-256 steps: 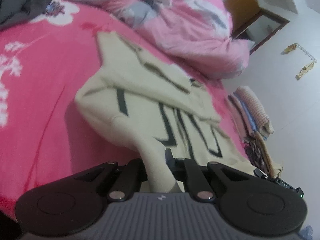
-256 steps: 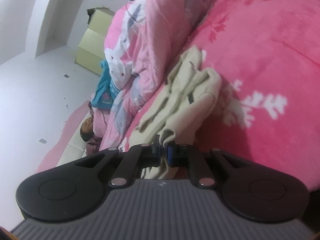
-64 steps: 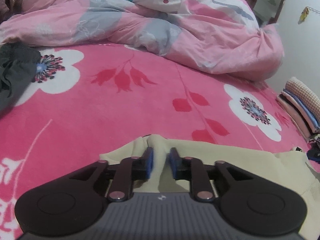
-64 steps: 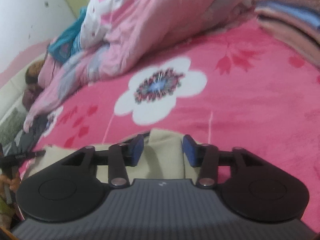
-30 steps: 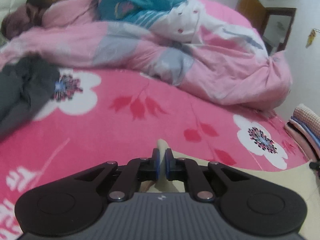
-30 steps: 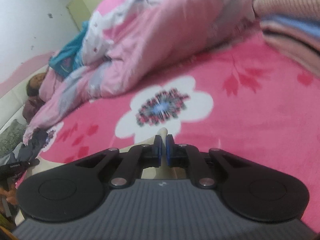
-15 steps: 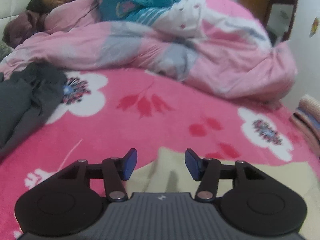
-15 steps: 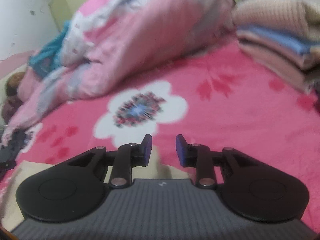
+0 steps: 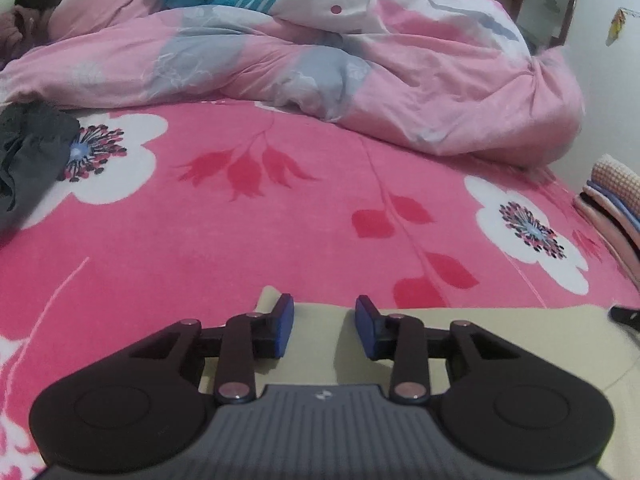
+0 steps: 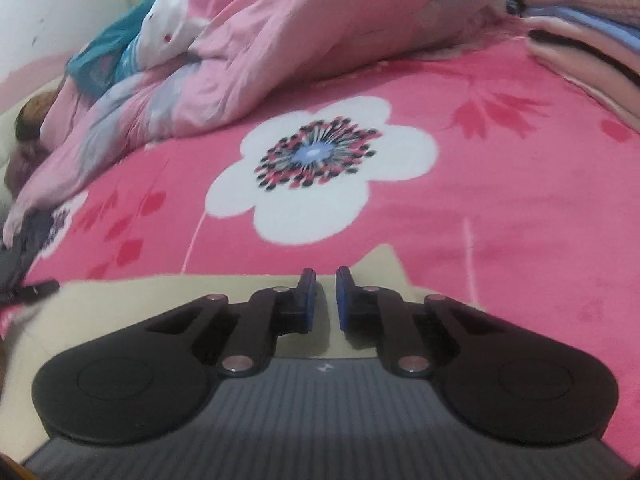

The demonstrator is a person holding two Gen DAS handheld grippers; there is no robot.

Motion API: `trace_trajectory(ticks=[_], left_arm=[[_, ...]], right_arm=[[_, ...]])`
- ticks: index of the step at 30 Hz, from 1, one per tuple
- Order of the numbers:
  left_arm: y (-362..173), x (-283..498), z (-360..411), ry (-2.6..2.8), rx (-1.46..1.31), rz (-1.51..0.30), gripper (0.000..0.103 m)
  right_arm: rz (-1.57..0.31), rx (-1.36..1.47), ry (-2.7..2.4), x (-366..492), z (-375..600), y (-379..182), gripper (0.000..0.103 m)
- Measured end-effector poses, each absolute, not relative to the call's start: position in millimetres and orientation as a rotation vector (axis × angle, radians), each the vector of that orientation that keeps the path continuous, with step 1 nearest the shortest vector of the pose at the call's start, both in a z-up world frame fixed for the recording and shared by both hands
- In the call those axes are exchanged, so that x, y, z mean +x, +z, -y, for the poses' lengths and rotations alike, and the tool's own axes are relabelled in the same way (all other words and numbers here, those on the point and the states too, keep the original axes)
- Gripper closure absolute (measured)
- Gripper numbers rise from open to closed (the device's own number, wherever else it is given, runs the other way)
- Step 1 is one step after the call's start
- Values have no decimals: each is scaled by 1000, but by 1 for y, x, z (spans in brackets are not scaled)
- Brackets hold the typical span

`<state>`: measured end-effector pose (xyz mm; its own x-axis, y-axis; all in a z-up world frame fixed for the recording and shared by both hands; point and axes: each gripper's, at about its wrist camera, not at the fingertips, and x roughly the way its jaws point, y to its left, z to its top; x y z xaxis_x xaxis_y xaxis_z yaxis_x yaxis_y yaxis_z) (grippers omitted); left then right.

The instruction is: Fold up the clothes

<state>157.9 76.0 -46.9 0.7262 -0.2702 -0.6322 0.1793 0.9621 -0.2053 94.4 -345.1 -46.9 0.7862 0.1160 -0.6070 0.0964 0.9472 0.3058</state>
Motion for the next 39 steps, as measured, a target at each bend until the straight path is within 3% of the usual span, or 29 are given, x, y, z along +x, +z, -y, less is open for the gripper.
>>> trace_trajectory(ticks=[5,10,18,22,24,26,39], left_arm=[[-48,153,-72,-249,-99,-686,63],[-49,151,-69,-251,-84,-673,61],[-51,150,-73,-264,-109,-657,58],[-51,150,-76,-272,-132,-652,58],[-52,150,-77,-275,-141,-650,57],[-52,150,-78,-278,-145,-649,57],[-52,150,-80,-284,-165,-645,57]], right_arm=[[-579,300,351,43,268,-12,80],[-567,122,626,11,180,-22,80],[-610,-19,656,12,127,-42,80],[-634,-37,643,19,123,-47,88],[-637,-16,634,20,125,-49,99],[-650,29,625,23,130,-51,103],[-623,320,652,-2,168,-36,103]])
